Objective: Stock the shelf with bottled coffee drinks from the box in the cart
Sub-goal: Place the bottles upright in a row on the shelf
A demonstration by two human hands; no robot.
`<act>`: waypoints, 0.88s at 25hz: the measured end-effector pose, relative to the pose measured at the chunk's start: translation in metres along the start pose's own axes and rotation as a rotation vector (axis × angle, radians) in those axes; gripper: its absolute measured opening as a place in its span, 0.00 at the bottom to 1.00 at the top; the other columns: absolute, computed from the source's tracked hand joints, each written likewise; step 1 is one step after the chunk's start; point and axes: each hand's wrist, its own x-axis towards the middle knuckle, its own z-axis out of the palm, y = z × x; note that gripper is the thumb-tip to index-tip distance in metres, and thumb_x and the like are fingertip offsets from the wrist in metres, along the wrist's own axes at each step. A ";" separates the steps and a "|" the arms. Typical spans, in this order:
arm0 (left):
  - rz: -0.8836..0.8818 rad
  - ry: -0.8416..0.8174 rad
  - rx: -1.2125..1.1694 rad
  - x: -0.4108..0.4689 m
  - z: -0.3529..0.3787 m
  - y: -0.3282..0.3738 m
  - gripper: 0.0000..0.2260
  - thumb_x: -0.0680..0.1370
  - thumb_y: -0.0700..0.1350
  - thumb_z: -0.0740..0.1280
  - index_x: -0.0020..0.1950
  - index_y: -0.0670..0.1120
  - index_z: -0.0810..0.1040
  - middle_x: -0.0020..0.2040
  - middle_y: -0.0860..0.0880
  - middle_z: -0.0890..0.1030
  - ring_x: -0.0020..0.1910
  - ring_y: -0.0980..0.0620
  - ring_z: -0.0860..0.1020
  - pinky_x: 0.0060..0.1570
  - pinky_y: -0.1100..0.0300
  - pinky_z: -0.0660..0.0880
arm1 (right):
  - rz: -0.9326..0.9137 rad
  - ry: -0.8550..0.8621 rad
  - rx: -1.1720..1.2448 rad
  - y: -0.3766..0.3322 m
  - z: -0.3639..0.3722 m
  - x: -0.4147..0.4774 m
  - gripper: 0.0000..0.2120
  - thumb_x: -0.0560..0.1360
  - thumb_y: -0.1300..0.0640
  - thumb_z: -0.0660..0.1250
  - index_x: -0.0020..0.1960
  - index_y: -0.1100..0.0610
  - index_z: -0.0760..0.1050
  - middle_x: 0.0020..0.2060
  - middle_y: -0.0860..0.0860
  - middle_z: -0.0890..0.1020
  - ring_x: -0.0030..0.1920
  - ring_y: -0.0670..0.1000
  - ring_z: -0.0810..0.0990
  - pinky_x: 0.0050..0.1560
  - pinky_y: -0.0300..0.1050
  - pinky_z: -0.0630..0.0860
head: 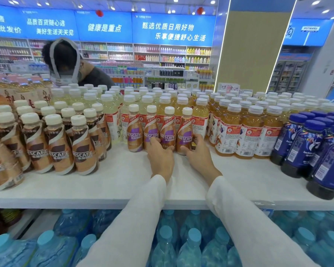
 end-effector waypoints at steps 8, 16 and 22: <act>0.003 0.005 -0.012 0.004 0.002 -0.004 0.20 0.74 0.42 0.78 0.60 0.46 0.73 0.59 0.47 0.77 0.58 0.47 0.77 0.52 0.59 0.71 | 0.011 0.003 -0.019 -0.004 0.001 -0.003 0.29 0.76 0.55 0.74 0.73 0.51 0.65 0.60 0.45 0.77 0.56 0.45 0.75 0.55 0.39 0.72; -0.003 0.003 -0.024 0.002 0.000 -0.005 0.21 0.74 0.42 0.78 0.63 0.46 0.73 0.61 0.47 0.78 0.59 0.48 0.78 0.53 0.60 0.73 | 0.003 0.003 -0.033 -0.007 0.000 -0.007 0.30 0.76 0.55 0.74 0.74 0.53 0.65 0.64 0.50 0.79 0.59 0.48 0.77 0.55 0.40 0.72; 0.058 -0.049 -0.018 -0.021 -0.031 -0.006 0.20 0.74 0.48 0.78 0.63 0.48 0.75 0.59 0.50 0.81 0.59 0.49 0.79 0.54 0.61 0.71 | 0.025 -0.045 -0.013 -0.027 -0.017 -0.044 0.30 0.78 0.52 0.72 0.76 0.52 0.64 0.72 0.49 0.74 0.66 0.48 0.74 0.60 0.42 0.71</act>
